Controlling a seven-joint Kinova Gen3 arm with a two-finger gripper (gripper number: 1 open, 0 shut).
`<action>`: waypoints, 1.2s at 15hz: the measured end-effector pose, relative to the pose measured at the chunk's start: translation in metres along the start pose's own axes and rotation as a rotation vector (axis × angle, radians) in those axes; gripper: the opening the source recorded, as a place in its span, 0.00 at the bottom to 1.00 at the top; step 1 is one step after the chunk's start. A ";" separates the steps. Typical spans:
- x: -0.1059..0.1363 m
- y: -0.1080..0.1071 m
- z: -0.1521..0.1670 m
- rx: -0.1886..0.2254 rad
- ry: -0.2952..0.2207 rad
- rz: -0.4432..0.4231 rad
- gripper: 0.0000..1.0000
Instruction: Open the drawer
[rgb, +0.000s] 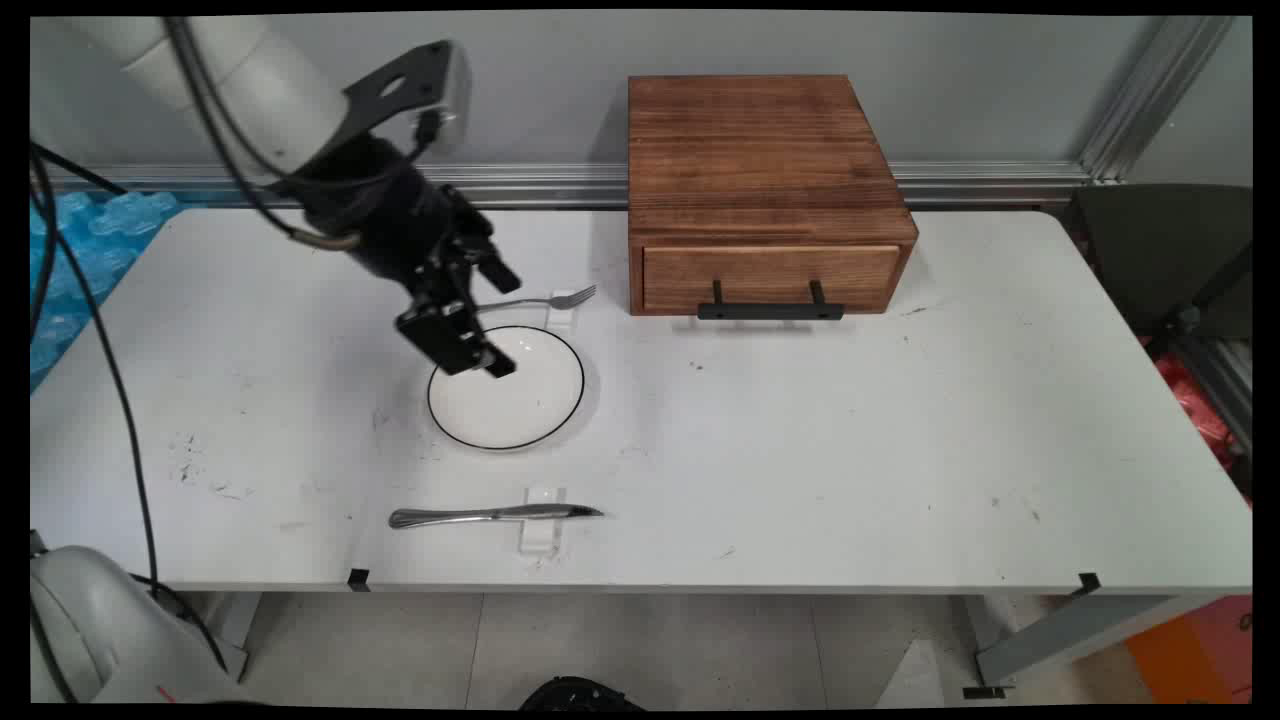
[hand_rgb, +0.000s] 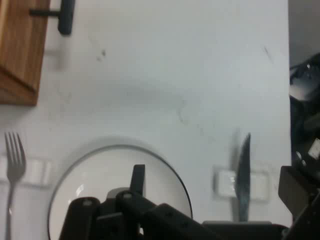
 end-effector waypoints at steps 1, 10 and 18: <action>0.008 -0.002 0.003 0.006 0.008 0.003 1.00; 0.076 -0.021 0.037 0.075 0.070 0.068 1.00; 0.127 -0.041 0.092 0.111 0.095 0.107 1.00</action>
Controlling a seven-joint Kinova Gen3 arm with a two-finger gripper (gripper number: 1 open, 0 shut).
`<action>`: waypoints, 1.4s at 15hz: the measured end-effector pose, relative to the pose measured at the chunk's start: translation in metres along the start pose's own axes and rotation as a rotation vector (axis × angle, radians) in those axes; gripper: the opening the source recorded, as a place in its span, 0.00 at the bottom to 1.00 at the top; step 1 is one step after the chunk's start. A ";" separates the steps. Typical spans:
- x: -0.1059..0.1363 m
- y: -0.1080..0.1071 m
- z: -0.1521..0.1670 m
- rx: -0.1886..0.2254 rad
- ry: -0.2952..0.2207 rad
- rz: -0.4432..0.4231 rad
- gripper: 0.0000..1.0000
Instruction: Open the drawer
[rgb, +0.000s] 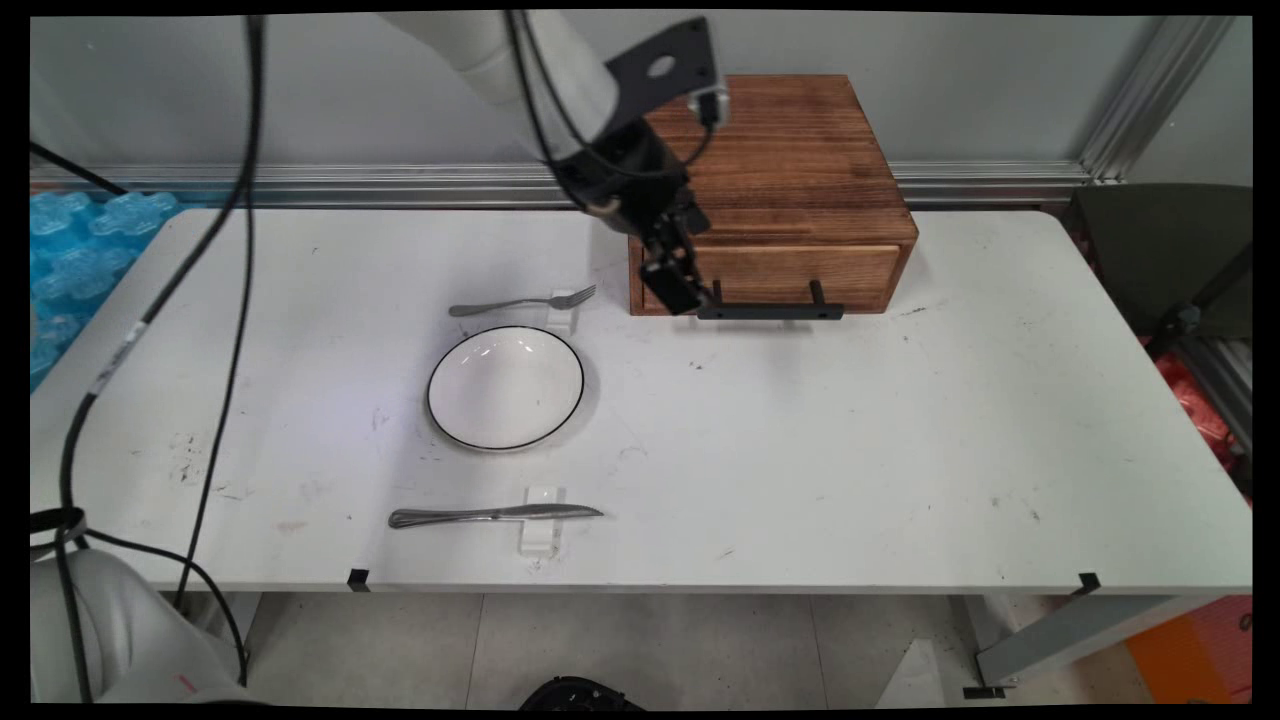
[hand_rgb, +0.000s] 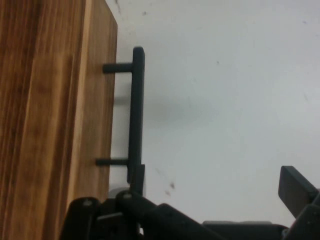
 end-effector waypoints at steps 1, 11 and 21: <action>0.004 -0.003 0.010 0.002 0.002 0.005 1.00; 0.014 -0.023 0.086 0.009 -0.009 0.016 1.00; 0.015 -0.031 0.138 -0.003 -0.016 0.004 1.00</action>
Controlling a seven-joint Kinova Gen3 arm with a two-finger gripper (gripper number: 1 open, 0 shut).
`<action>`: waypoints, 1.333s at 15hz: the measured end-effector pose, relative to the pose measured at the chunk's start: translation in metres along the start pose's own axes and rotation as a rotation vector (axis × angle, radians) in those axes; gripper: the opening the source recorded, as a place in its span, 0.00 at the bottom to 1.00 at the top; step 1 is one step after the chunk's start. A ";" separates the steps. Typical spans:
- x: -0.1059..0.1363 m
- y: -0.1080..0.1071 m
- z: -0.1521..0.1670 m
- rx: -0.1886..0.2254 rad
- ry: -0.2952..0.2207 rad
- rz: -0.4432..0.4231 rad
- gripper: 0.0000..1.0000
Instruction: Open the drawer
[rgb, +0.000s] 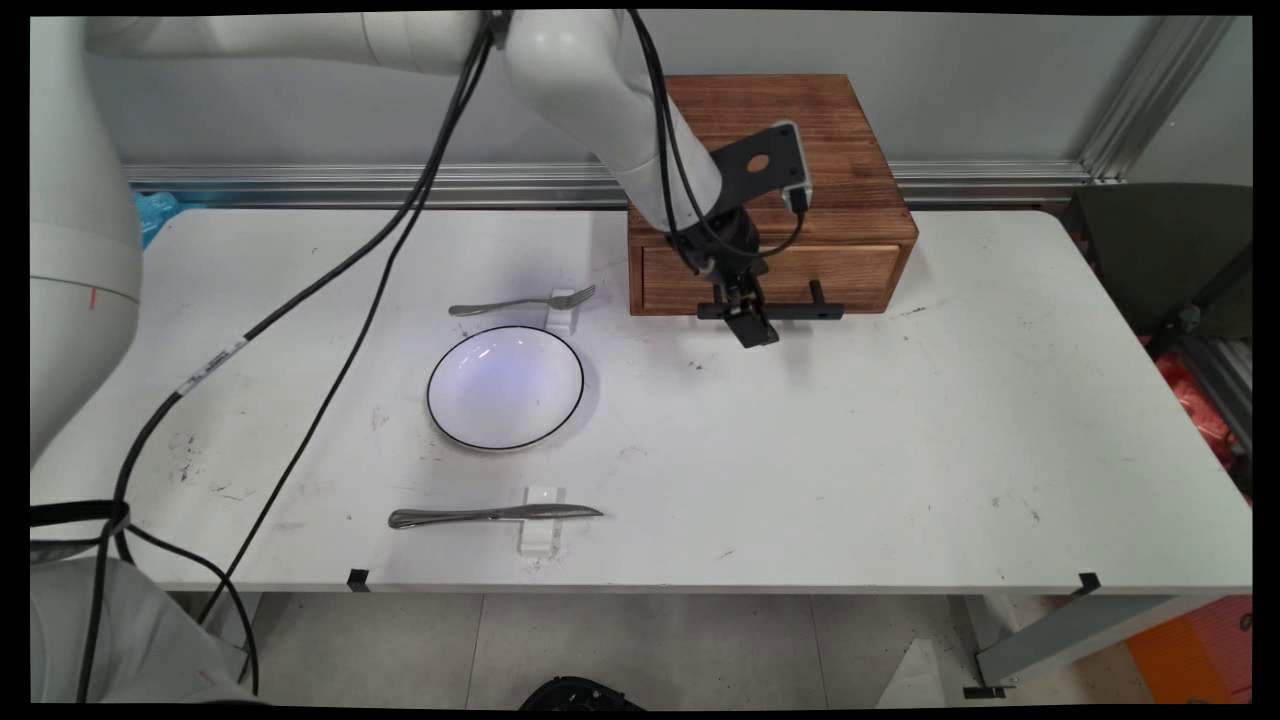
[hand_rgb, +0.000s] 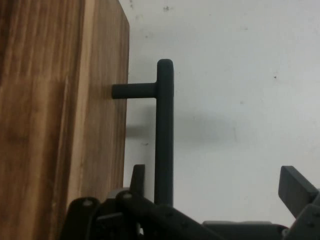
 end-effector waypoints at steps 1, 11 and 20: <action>0.000 0.000 0.003 -0.001 -0.001 0.000 1.00; -0.003 0.000 0.036 -0.003 -0.008 0.006 1.00; -0.007 0.001 0.053 -0.007 -0.015 -0.001 1.00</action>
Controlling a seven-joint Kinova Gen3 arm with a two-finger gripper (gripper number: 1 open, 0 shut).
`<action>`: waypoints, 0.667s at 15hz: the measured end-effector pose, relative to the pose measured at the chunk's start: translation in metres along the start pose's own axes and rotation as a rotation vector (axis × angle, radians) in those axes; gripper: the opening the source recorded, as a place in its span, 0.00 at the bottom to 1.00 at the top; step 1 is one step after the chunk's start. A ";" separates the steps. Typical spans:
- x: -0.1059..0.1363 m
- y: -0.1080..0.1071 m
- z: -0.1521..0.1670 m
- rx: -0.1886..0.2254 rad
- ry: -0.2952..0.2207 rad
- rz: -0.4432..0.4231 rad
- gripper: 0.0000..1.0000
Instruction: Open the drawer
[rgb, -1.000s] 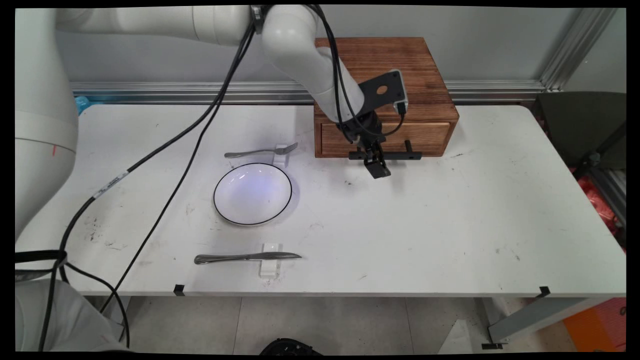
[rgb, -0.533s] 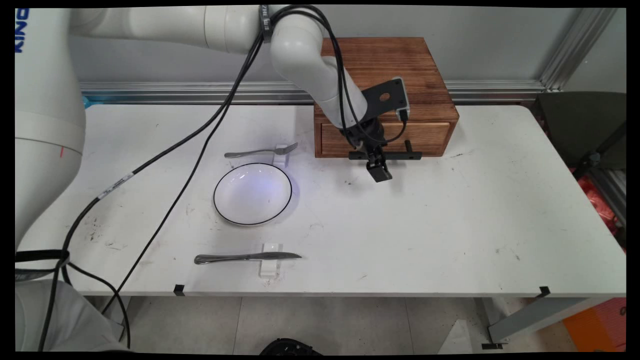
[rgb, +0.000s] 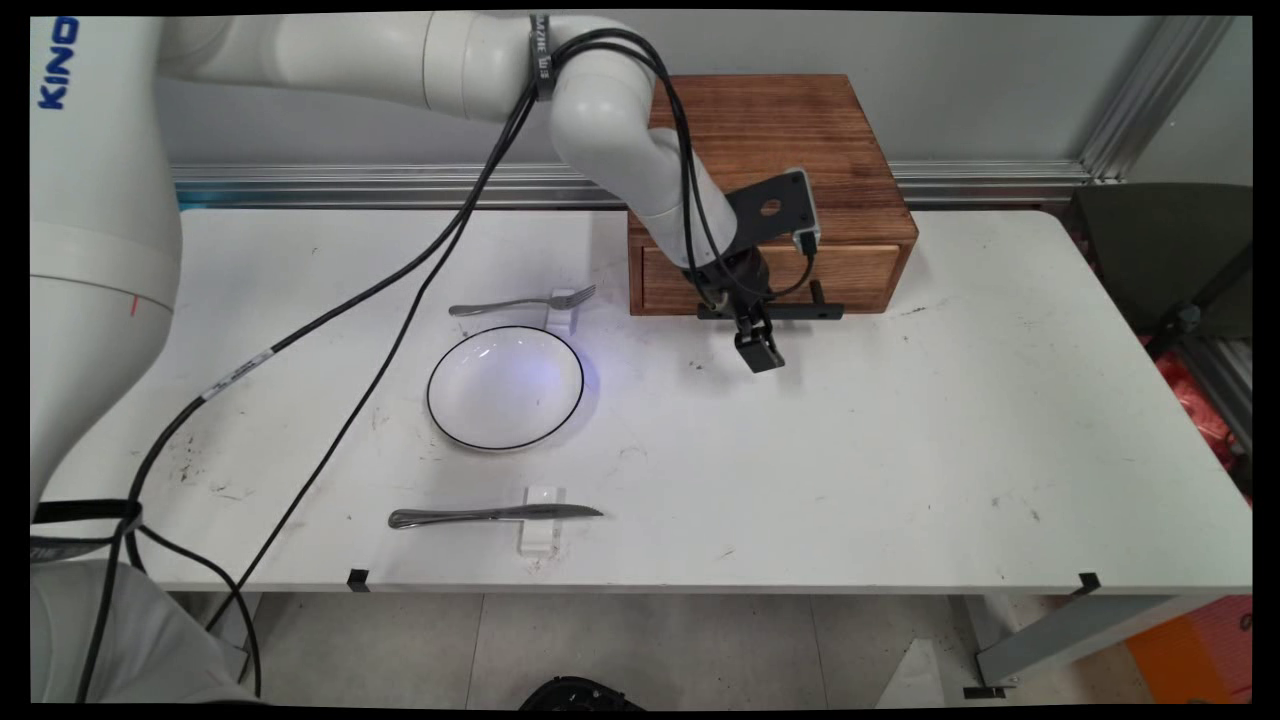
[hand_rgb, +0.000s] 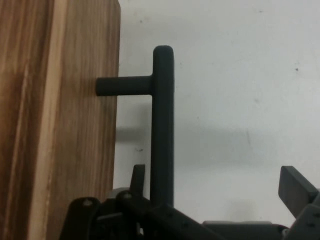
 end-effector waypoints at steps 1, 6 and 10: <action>-0.001 0.000 0.001 0.000 -0.001 -0.001 1.00; -0.005 0.002 0.009 0.000 -0.007 -0.004 1.00; -0.006 0.005 0.011 -0.003 -0.009 -0.007 1.00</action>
